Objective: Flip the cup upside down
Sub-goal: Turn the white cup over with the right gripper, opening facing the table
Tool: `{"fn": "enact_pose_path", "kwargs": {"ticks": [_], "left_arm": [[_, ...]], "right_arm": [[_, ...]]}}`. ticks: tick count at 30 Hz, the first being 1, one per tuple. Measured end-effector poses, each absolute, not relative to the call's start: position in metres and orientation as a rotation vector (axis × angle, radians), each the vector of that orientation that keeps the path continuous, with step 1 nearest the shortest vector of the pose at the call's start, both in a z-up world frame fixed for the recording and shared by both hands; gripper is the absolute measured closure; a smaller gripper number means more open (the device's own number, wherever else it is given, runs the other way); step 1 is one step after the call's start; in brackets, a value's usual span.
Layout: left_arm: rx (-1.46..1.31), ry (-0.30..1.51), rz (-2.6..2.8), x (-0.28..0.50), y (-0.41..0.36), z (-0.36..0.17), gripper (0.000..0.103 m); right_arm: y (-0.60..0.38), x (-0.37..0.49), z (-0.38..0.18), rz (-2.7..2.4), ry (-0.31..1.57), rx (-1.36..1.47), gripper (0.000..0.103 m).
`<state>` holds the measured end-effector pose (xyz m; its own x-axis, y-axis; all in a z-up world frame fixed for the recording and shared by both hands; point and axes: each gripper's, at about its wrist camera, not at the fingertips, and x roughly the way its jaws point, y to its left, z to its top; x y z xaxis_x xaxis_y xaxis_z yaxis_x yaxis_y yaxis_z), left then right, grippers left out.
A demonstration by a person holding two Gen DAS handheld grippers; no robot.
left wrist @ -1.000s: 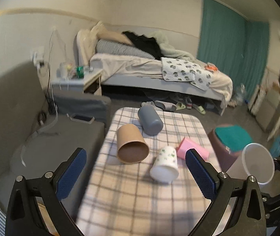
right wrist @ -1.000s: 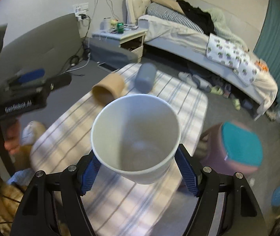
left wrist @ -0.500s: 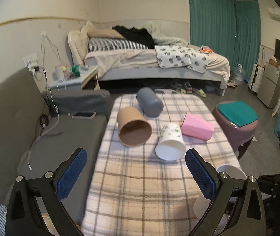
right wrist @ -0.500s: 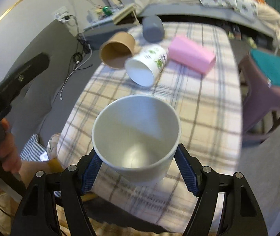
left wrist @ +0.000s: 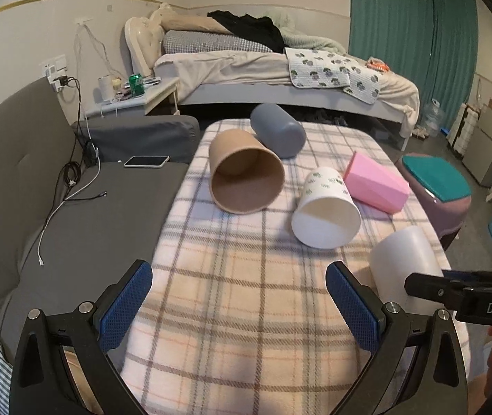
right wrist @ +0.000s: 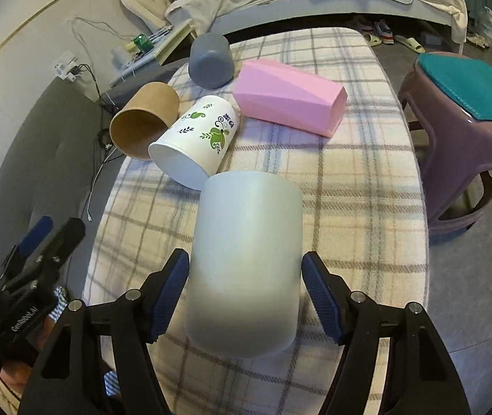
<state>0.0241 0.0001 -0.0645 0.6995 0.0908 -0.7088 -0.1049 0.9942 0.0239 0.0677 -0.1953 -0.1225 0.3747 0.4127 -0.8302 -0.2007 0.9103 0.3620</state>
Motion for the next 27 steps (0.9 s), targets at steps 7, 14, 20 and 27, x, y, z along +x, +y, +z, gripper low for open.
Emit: {"fn": "enact_pose_path", "kwargs": {"ticks": [7, 14, 20, 27], "left_arm": [[-0.025, 0.781, 0.067, 0.018, -0.021, -0.059, 0.0], [-0.068, 0.746, -0.043, 0.005, -0.056, -0.04, 0.0], [-0.095, 0.733, -0.089, 0.0, -0.082, -0.035, 0.0], [-0.109, 0.739, -0.096, 0.001, -0.092, -0.039, 0.0]], "right_arm": [[-0.203, 0.05, -0.106, 0.381, 1.012, 0.19, 0.035], [-0.233, 0.02, -0.058, 0.274, 0.818, 0.111, 0.035], [-0.251, -0.003, -0.046, 0.218, 0.697, 0.035, 0.035], [-0.268, -0.011, -0.051, 0.151, 0.657, 0.001, 0.035]]}}
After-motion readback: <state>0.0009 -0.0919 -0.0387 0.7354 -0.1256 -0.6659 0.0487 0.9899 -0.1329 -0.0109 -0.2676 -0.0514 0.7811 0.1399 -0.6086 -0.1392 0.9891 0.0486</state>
